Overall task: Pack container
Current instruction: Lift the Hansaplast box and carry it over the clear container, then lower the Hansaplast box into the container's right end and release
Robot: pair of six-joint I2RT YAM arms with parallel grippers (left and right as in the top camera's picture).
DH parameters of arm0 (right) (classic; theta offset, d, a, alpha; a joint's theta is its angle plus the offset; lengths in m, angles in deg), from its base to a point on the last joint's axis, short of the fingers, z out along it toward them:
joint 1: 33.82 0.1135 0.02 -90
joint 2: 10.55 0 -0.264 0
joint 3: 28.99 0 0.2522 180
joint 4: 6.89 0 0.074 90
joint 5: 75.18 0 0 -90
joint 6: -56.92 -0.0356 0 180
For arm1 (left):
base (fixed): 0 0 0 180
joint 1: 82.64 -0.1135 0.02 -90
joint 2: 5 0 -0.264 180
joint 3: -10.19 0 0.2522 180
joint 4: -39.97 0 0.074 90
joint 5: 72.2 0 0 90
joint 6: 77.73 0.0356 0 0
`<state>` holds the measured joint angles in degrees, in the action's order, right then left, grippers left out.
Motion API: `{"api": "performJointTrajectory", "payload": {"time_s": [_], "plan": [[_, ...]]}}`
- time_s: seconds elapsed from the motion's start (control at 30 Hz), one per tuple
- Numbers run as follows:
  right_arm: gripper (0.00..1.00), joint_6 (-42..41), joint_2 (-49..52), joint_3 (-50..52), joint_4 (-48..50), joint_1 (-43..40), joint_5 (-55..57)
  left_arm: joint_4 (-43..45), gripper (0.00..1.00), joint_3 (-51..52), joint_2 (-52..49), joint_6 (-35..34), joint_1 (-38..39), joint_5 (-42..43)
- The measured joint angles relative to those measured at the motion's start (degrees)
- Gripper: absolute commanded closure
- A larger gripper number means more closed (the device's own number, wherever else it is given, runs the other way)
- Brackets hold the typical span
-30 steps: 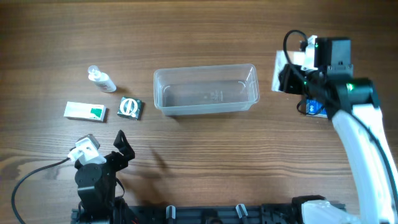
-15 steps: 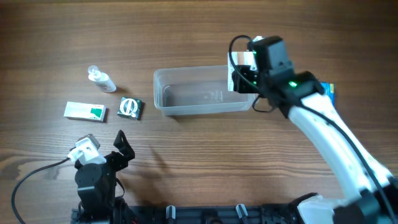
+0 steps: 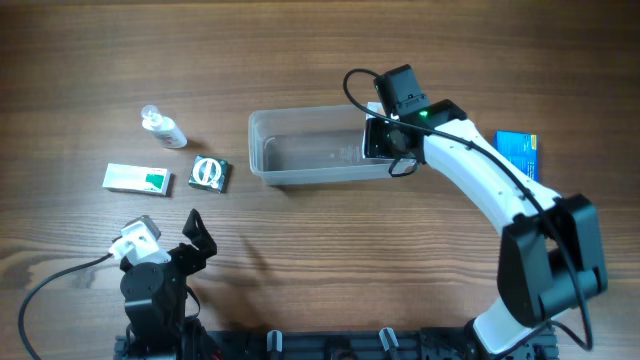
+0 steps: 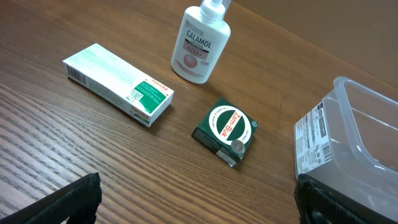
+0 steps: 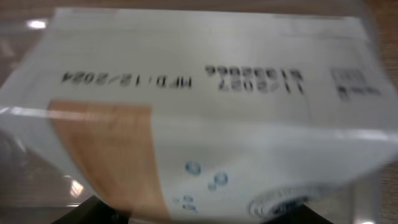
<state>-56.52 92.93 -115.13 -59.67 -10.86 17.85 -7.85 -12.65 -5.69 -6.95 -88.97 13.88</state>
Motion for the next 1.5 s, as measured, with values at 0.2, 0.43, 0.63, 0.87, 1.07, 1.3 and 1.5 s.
{"api": "performJointTrajectory", "payload": {"time_s": [0.2,0.43,0.63,0.87,1.07,1.3,1.5], "plan": [[0.36,2.9,1.4,0.0,0.6,0.0,0.0,0.0,0.0,0.0,0.0,0.0,0.0,0.0],[0.41,4.5,1.4,0.0,0.5,0.0,0.0,0.0,0.0,0.0,0.0,0.0,0.0,0.0],[0.4,4.7,0.2,0.0,-3.2,0.0,-0.4,0.0,0.0,0.0,0.0,0.0,0.0,0.0],[0.29,5.2,-6.7,-2.3,-9.8,0.0,-0.5,0.0,0.0,0.0,0.0,0.0,0.0,0.0],[0.29,6.2,-12.2,-3.5,-11.1,0.0,-0.7,0.0,0.0,0.0,0.0,0.0,0.0,0.0],[0.28,6.9,-11.6,-3.5,-11.2,0.0,-0.7,0.0,0.0,0.0,0.0,0.0,0.0,0.0],[0.76,8.7,-11.4,-3.5,-4.8,0.0,-4.1,0.0,0.0,0.0,0.0,0.0,0.0,0.0]]}}
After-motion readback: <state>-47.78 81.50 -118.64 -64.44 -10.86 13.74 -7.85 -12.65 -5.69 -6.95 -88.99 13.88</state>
